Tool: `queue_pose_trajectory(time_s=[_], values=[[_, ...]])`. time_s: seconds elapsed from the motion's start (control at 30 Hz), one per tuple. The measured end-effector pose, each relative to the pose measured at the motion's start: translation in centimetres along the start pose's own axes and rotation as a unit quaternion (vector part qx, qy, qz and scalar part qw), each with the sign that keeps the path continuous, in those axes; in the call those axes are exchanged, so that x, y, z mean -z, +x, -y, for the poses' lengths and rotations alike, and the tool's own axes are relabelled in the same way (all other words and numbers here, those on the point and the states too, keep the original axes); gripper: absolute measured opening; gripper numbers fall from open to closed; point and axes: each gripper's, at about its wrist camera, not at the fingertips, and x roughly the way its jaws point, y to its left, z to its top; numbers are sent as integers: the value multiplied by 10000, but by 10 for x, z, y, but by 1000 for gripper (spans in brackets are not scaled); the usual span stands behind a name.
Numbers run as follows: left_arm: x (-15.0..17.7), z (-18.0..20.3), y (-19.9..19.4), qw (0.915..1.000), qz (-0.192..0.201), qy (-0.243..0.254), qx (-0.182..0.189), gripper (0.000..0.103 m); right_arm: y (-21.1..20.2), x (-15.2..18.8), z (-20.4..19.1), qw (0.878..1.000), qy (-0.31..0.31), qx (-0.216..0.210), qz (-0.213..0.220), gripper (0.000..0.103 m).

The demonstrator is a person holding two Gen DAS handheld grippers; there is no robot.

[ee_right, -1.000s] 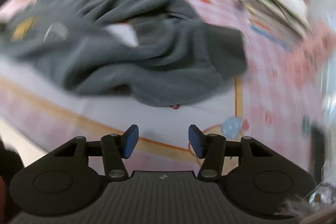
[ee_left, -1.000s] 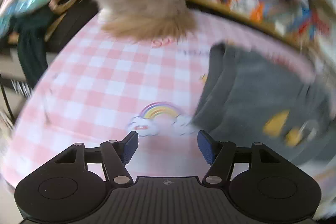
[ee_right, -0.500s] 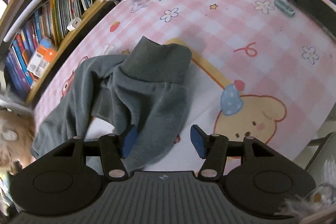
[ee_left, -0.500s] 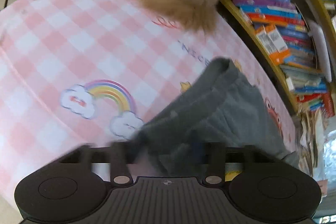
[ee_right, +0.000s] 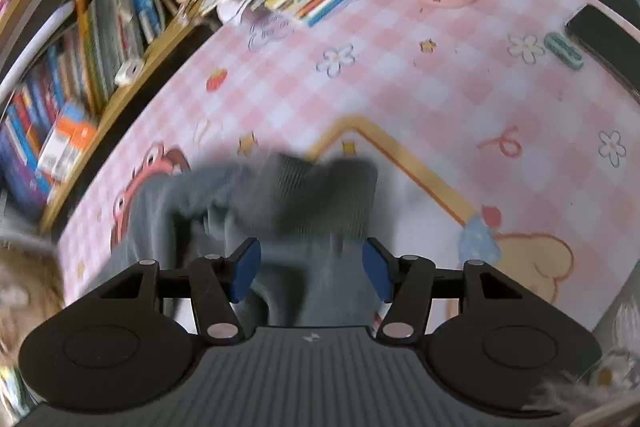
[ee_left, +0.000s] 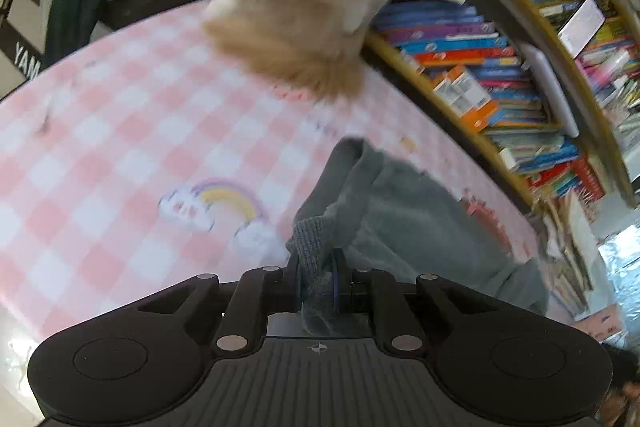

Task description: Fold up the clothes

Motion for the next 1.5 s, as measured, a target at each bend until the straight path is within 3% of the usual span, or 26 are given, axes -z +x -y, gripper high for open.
queue_pose_trajectory(time_s=[0.2,0.3,0.33,0.4,0.43,0.5,0.57,0.67,0.77,0.9,1.0,1.03,1.13,1.27,1.3,1.43,1.5], values=[[16,-14,0,10000,-38,-89,5,12,24,-1,-56,9987,-272,378,-214,52],[21,-19,-1,9999,-55,-129,27,12,46,6,-78,9943,-527,895,-239,50],[23,-22,-2,9998,-64,-184,39,12,54,9,-84,9918,-614,1092,-240,47],[26,-27,-3,9995,-82,-298,62,12,69,10,-80,9866,-744,1439,-218,28],[27,-31,-2,9991,-107,-410,73,12,77,11,-78,9835,-806,1604,-206,14],[28,-38,0,9978,-146,-640,114,12,68,6,-69,9886,-687,1334,-130,7],[23,-37,3,9972,-145,-722,144,12,48,-1,-64,9952,-527,820,88,6],[15,-31,2,9971,-96,-694,312,12,-25,-14,-61,9950,-451,-551,705,6],[9,-23,-5,9974,-42,-527,498,12,-90,-9,-31,9886,-503,-860,1128,6],[18,-26,2,9967,-358,-512,521,12,-78,18,50,9981,-297,178,511,7],[25,-23,12,9952,-757,-295,542,17,-40,39,84,9947,-414,941,-38,20],[26,-21,13,9956,-798,-175,458,18,-39,43,89,9941,-400,1004,32,25],[26,-20,17,9957,-884,-125,262,34,-40,54,106,9935,-283,1069,250,45],[21,-20,30,9954,-874,-338,195,30,-43,46,120,9935,168,1037,437,45],[20,-20,33,9953,-863,-398,190,21,-40,41,117,9936,227,1009,458,45],[11,-17,45,9959,-694,-551,189,11,-29,42,110,9944,297,968,286,26],[-4,-19,34,9963,-232,-794,252,10,-24,44,98,9950,75,959,276,21]])
